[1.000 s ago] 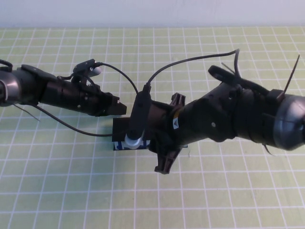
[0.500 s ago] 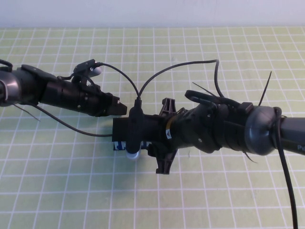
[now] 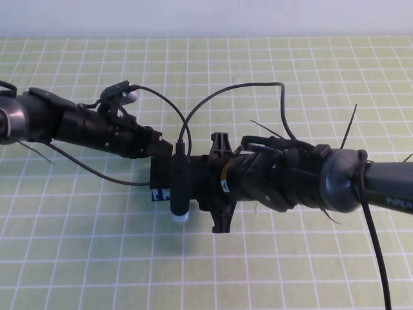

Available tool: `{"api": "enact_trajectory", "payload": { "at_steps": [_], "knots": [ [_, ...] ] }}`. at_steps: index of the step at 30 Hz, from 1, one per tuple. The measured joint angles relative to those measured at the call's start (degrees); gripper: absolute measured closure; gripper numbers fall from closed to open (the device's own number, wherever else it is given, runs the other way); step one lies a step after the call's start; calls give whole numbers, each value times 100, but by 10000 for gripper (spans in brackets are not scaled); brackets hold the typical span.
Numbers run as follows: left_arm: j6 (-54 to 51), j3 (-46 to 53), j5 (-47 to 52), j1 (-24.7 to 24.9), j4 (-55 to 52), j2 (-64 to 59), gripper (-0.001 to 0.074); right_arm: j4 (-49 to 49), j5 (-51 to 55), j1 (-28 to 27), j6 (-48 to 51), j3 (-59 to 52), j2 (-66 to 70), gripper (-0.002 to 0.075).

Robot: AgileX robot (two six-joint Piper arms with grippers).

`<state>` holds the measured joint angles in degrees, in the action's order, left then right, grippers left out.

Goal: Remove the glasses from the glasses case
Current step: Pick up the glasses from the glasses case

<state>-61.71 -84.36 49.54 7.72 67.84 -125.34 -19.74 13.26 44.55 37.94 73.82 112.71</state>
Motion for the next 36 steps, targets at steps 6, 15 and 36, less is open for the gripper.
{"api": "enact_trajectory", "payload": {
  "at_steps": [6,15,36],
  "knots": [
    [0,0,106,0,0,0,739,-115,-69,0,0,13,12,501],
    [0,-12,204,0,0,0,739,-263,-85,0,10,32,12,685],
    [-96,5,828,-346,-298,1180,739,-215,-151,-197,-618,32,-504,732]
  ]
}}
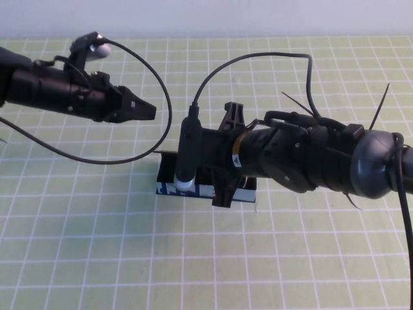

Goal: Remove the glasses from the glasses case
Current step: Pick up the glasses from the glasses case

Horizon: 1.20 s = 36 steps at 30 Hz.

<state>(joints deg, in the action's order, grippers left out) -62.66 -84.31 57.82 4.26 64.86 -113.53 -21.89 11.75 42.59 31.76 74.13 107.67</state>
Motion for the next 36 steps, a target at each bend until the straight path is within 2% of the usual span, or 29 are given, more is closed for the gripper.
{"api": "enact_trajectory", "payload": {
  "at_steps": [7,14,23,36],
  "knots": [
    [-757,942,350,-43,-36,1100,739,35,-63,-69,-119,0,0,733],
    [-2197,1996,373,-43,67,1056,739,44,-79,-74,-133,0,0,733],
    [-3765,2096,202,-43,1326,298,739,69,-88,-74,-133,0,0,733],
    [-4599,2096,-140,-43,2109,-219,739,317,-196,-74,-133,0,0,733]
  ]
}}
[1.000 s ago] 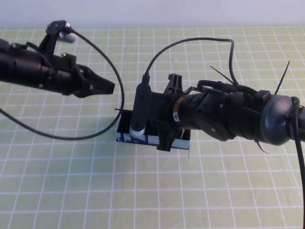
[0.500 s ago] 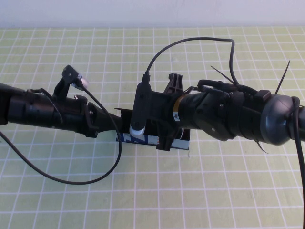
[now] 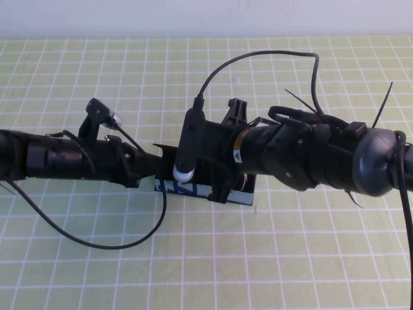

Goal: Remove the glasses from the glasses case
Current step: Pick up the glasses from the glasses case

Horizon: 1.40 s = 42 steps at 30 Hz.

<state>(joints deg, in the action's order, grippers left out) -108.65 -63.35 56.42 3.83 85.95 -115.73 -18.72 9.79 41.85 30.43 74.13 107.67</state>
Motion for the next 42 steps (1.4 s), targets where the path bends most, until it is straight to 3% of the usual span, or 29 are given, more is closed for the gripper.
{"api": "enact_trajectory", "payload": {
  "at_steps": [8,14,18,22,33,42],
  "knots": [
    [-13,0,-97,0,24,-5,739,407,0,0,0,0,-83,690],
    [-13,0,-97,0,0,-5,739,1781,464,0,-3,-22,-734,596],
    [7,0,-97,0,-10,-5,739,3243,1454,0,-13,-22,-1131,658],
    [66,0,-97,0,-10,-5,739,4055,2264,0,-417,-22,-1083,725],
    [134,0,-97,0,-32,-5,739,3464,1662,-37,-1930,-33,-98,742],
    [290,0,18,0,-278,-5,739,3402,1057,-372,-2085,-33,-59,742]
  ]
}}
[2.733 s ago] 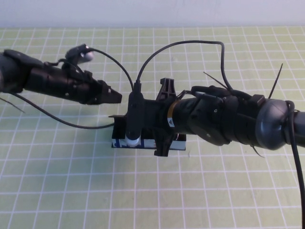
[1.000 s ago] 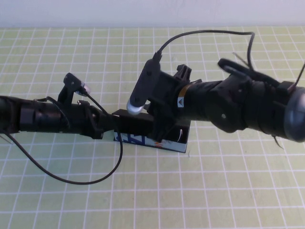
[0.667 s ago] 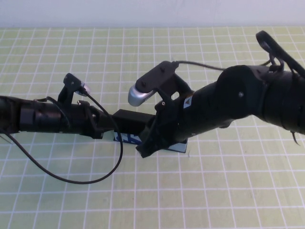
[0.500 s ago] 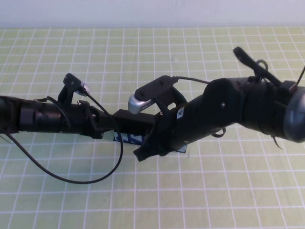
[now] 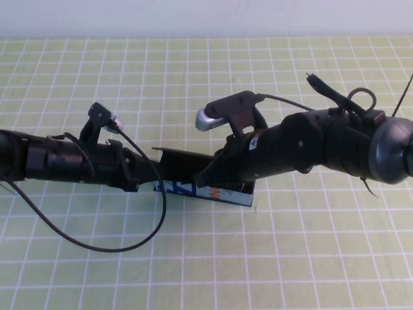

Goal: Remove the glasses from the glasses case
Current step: Pick up the glasses from the glasses case

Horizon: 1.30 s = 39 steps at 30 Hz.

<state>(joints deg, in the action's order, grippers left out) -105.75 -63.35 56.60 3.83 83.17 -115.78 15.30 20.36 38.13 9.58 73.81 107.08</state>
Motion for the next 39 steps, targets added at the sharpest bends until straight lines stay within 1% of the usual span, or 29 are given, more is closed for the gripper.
{"api": "enact_trajectory", "payload": {
  "at_steps": [4,8,11,17,22,26,33,39],
  "knots": [
    [34,0,159,0,-83,0,739,0,-70,-200,-11,160,32,742],
    [59,0,242,0,-144,0,739,0,-30,-388,-19,554,183,742],
    [66,0,256,0,-159,0,739,13,179,-516,-19,981,390,742],
    [80,0,283,0,-172,0,739,61,986,-714,-19,1849,985,742],
    [80,0,283,0,-172,0,739,65,1574,-775,-19,2374,1447,742],
    [80,0,320,0,-172,0,739,88,1840,-809,-19,2626,1720,743],
    [80,0,396,0,-226,0,739,125,2035,-882,-19,2775,1846,743],
    [93,0,480,0,-240,0,739,88,2745,-882,255,3207,1895,743]
  ]
}}
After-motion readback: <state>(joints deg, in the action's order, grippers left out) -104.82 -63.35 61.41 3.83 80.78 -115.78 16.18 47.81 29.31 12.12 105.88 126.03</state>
